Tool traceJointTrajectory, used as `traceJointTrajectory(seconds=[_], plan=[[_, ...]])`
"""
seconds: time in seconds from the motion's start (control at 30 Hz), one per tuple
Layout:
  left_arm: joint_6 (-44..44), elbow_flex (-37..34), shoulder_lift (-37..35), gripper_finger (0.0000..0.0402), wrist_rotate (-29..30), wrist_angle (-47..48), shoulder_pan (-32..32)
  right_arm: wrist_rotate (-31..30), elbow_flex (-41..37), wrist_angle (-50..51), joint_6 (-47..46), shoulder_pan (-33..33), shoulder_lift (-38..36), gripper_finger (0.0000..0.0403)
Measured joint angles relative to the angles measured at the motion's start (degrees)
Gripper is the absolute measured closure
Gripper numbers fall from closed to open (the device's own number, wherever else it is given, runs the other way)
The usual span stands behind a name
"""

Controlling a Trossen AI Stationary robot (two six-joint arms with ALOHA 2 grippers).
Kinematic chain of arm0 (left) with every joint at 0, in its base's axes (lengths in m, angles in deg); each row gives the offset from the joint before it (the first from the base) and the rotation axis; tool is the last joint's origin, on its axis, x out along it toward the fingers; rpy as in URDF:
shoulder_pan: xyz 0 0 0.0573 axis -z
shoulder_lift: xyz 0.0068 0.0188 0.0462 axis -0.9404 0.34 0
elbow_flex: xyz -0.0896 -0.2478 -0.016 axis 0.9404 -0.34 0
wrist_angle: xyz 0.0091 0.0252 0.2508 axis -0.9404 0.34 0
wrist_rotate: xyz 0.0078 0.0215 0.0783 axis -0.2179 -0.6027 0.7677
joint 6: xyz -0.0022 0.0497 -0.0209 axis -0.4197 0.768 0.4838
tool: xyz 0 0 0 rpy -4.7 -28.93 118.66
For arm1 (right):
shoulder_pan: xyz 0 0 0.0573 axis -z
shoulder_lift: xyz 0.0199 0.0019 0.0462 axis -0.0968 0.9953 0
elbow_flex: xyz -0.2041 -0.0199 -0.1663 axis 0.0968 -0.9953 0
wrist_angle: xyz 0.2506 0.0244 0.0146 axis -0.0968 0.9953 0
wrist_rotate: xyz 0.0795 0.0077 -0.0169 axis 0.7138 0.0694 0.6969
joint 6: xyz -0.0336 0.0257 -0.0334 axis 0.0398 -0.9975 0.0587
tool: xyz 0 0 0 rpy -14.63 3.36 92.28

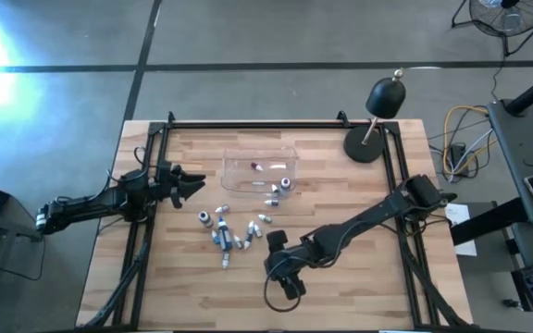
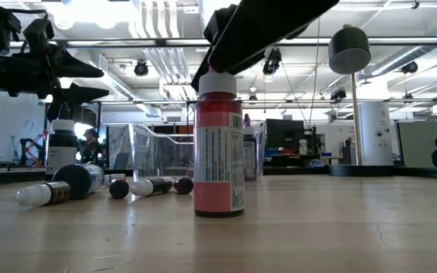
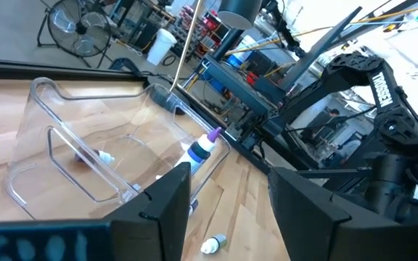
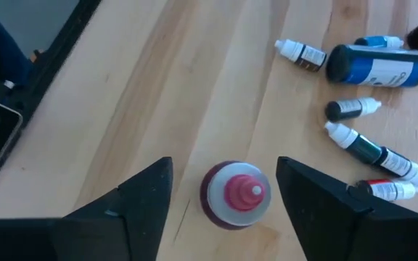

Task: Pick & Place food coloring
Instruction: Put the large pink food coloring bottle into the transparent bin

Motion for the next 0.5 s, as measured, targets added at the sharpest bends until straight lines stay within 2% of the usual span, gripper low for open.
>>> traceJointTrajectory(seconds=[0.5], plan=[[0.0, 0.0, 0.0, 0.0241, 0.0, 0.0, 0.0, -0.2, -0.3, 1.6, 0.6, 0.3, 0.2, 0.0219]])
